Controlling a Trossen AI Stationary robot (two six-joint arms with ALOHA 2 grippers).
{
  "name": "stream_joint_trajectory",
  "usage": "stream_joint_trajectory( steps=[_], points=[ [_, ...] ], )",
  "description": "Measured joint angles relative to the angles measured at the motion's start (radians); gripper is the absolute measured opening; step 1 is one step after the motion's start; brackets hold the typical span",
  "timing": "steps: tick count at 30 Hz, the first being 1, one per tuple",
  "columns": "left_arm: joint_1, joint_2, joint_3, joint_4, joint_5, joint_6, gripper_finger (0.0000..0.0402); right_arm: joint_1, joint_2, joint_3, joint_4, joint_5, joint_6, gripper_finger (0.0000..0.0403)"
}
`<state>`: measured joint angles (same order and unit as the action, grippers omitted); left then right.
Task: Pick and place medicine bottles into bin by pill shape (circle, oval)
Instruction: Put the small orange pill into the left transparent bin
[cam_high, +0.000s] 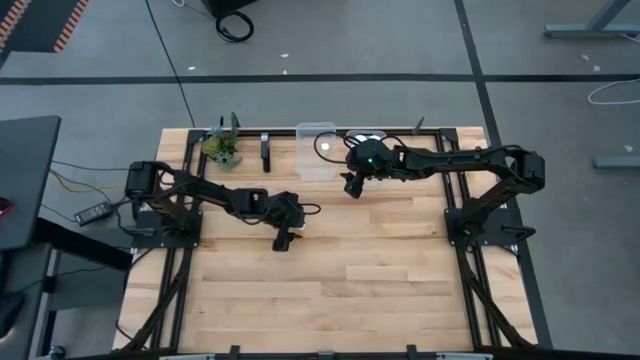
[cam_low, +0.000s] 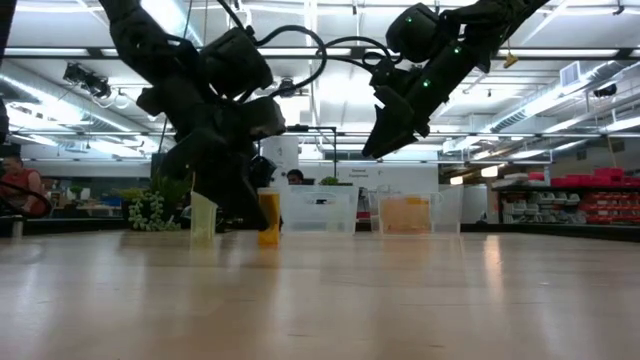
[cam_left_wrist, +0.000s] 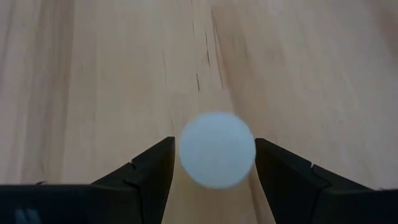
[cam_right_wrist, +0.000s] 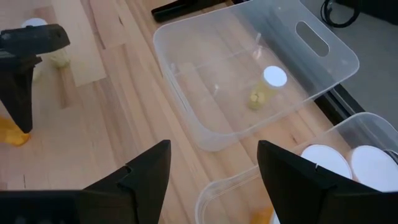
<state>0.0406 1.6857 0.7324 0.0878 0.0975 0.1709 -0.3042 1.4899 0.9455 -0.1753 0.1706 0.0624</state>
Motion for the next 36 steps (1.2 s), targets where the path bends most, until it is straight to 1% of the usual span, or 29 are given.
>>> stream_joint_trajectory(
  steps=[11, 23, 36],
  points=[
    [0.001, 0.011, 0.0, -0.003, 0.0, -0.001, 0.0224, 0.0, 0.0, 0.0, 0.003, 0.0, 0.0, 0.0246],
    [0.001, 0.011, 0.0, -0.002, -0.002, -0.002, 0.0175, 0.0, 0.0, 0.0, 0.003, 0.0, 0.0, 0.0246],
    [0.001, 0.011, 0.0, -0.003, -0.015, -0.006, 0.0145, 0.0, 0.0, 0.0, 0.003, 0.0, 0.0, 0.0246]
  ],
)
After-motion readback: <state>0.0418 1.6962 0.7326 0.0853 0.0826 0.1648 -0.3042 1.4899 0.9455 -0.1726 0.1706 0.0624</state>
